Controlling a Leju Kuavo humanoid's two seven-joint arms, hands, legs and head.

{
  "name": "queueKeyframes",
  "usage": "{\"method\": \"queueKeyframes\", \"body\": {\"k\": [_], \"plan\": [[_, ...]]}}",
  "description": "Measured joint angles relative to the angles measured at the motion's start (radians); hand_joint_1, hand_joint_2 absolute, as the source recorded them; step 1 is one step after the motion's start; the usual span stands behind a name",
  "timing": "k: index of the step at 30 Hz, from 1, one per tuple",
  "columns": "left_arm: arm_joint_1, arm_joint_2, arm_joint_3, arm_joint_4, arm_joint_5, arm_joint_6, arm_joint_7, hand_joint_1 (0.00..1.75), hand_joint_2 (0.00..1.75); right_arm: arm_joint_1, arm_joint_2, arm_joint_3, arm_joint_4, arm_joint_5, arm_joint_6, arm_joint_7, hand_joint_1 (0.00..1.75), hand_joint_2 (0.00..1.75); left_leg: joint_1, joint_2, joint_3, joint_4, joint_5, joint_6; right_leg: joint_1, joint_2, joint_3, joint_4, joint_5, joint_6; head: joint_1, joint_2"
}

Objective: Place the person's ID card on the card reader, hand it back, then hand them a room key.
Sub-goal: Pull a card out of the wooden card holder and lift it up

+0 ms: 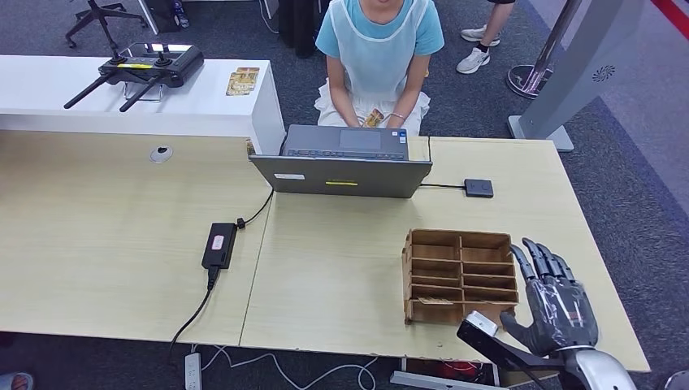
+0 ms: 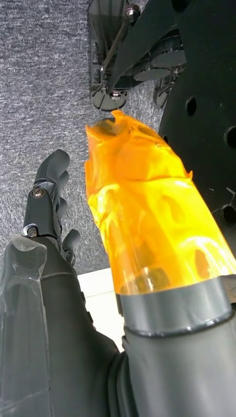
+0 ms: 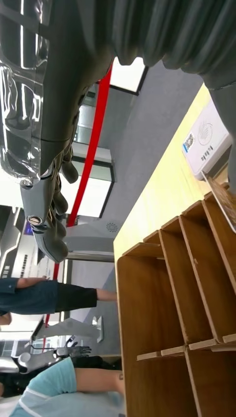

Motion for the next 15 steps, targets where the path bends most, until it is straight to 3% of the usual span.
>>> {"method": "queueKeyframes", "body": {"k": [15], "plan": [[0.0, 0.0, 0.0, 0.0, 0.013, 0.0, 0.0, 0.0, 0.0, -0.025, 0.001, 0.023, 0.043, -0.023, 0.024, -0.002, 0.0, 1.75, 0.0, 0.0, 0.0, 0.0, 0.0, 0.0, 0.0, 0.0, 0.0, 0.0, 0.0, 0.0, 0.0, 0.0]]}}
